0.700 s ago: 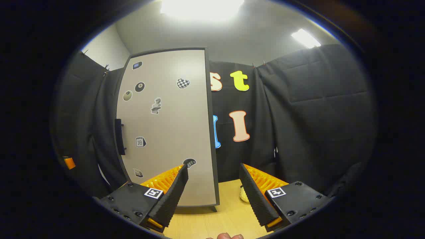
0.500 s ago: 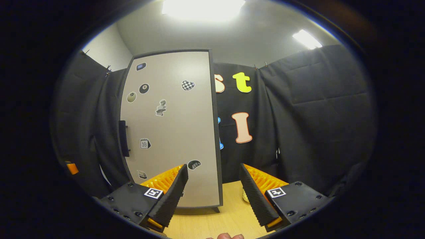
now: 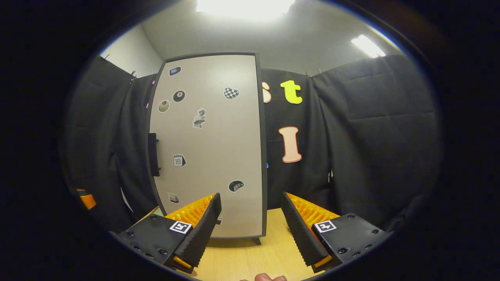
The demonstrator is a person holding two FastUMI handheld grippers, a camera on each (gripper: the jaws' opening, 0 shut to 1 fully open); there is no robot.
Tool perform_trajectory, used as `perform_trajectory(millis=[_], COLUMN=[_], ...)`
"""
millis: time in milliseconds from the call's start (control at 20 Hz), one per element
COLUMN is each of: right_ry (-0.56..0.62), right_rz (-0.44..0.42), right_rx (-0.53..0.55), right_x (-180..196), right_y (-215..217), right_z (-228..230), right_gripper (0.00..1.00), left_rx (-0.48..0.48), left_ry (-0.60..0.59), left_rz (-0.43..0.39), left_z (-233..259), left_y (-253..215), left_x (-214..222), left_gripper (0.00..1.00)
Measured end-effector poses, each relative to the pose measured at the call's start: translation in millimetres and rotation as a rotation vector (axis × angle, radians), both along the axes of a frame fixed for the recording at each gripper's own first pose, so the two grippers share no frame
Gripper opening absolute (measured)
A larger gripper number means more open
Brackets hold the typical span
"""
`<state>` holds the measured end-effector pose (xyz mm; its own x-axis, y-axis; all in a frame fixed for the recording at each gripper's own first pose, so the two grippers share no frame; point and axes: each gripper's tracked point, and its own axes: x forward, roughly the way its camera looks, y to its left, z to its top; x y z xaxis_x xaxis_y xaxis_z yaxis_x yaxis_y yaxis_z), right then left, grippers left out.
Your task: Open the cabinet door with the right hand, grasp the bottle in the cabinet with the left hand and place it on the coaster, then close the cabinet door with the right hand.
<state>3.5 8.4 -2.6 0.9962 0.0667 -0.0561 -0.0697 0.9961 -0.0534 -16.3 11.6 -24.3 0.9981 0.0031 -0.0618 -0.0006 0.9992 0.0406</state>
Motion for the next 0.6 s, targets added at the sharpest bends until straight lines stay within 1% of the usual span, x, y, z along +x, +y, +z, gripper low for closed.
perform_trajectory(millis=[100, 200, 400, 450, 550, 600], right_ry=[0.017, 0.024, 0.003, -0.006, -0.022, -0.028], right_rz=[0.017, 0.048, 0.099, 0.109, 0.123, 0.132], right_rx=[-0.017, -0.009, 0.022, 0.027, 0.033, 0.039], right_x=[1.6, 3.8, 15.3, 18.9, 26.9, 31.5], right_y=[7.9, 14.8, 40.6, 46.4, 56.5, 62.8], right_z=[-7.3, -5.8, 16.7, 24.0, 38.9, 45.1], right_gripper=[0.98, 0.98, 0.98, 0.98, 0.98, 0.98], left_rx=[-0.006, -0.03, -0.031, -0.026, -0.021, -0.018], left_ry=[0.023, 0.025, 0.023, 0.023, 0.025, 0.027], left_rz=[-0.003, -0.01, -0.001, 0.004, 0.015, 0.025], left_z=[-11.5, -14.9, -18.2, -18.4, -20.5, -21.4], left_y=[-0.1, -4.0, -3.1, -2.1, 1.6, 4.8], left_x=[-1.9, 0.3, -1.4, -2.1, -4.3, -5.8], left_gripper=[0.88, 0.88, 0.87, 0.89, 0.89, 0.87])
